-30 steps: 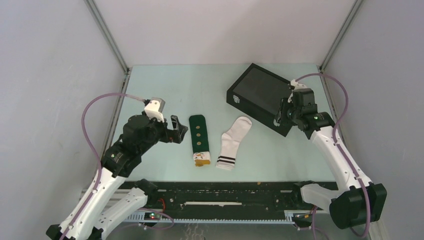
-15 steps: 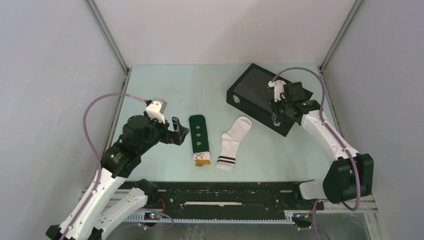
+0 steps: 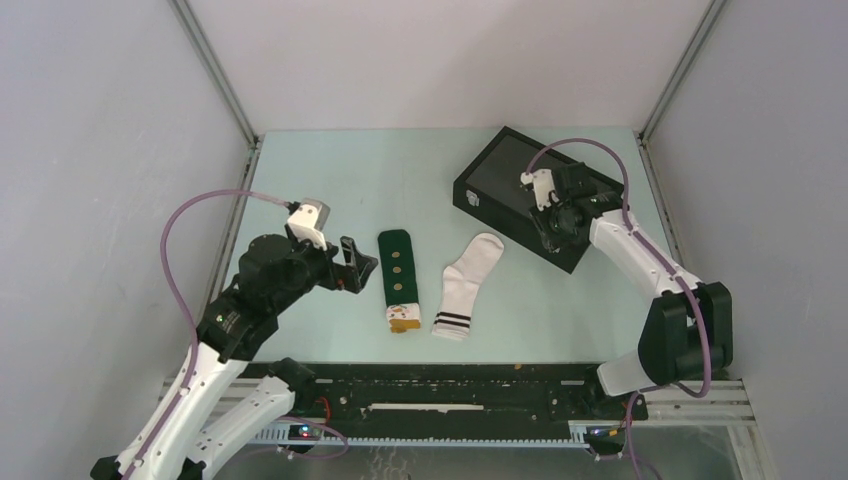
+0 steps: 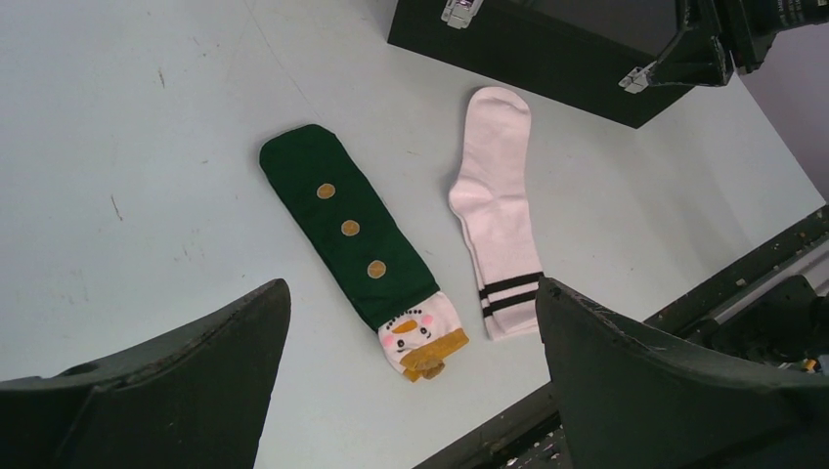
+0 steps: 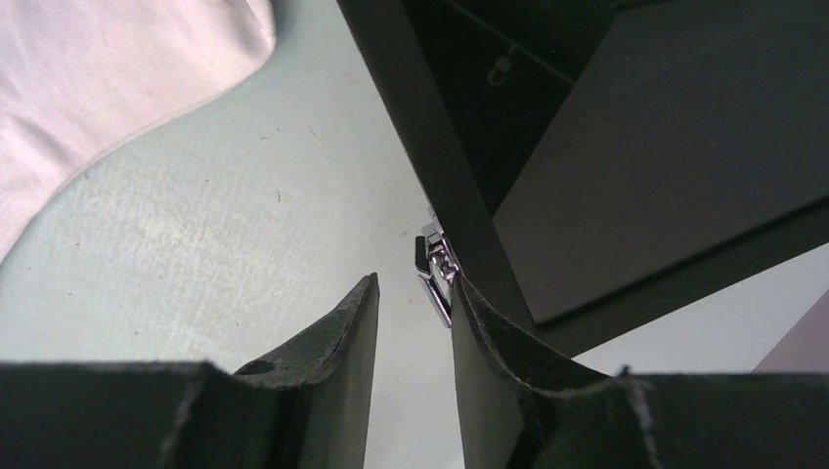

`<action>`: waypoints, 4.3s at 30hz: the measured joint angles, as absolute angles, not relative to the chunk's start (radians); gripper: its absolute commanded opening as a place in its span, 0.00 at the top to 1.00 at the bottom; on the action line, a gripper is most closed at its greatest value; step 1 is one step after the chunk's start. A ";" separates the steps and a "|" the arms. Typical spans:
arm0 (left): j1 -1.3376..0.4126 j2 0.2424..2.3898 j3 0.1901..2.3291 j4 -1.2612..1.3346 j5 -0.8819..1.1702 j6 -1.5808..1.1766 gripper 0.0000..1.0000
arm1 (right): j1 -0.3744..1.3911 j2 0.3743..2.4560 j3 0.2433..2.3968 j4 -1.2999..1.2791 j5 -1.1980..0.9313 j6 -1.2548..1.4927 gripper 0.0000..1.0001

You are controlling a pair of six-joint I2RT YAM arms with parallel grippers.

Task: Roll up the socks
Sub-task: Open the storage box at the center of the board.

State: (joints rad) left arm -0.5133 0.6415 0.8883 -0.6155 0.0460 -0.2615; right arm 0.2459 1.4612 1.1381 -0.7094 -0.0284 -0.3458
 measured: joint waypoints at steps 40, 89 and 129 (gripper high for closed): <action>-0.513 1.082 1.036 -0.381 0.223 -0.498 0.46 | 0.276 1.348 1.172 -0.695 0.129 -0.371 1.00; -0.514 2.181 1.785 -0.038 0.373 -1.071 1.00 | 0.176 1.250 1.172 -0.601 0.062 -0.228 1.00; -0.514 2.284 1.975 -0.056 0.379 -1.110 1.00 | 0.137 1.137 1.172 -0.556 0.023 -0.087 0.61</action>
State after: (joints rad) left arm -0.5140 2.2845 1.9747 -0.0555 0.3790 -1.1099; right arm 0.1371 1.1366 1.1717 -0.5556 0.0235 -0.0872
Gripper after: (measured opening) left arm 0.004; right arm 0.377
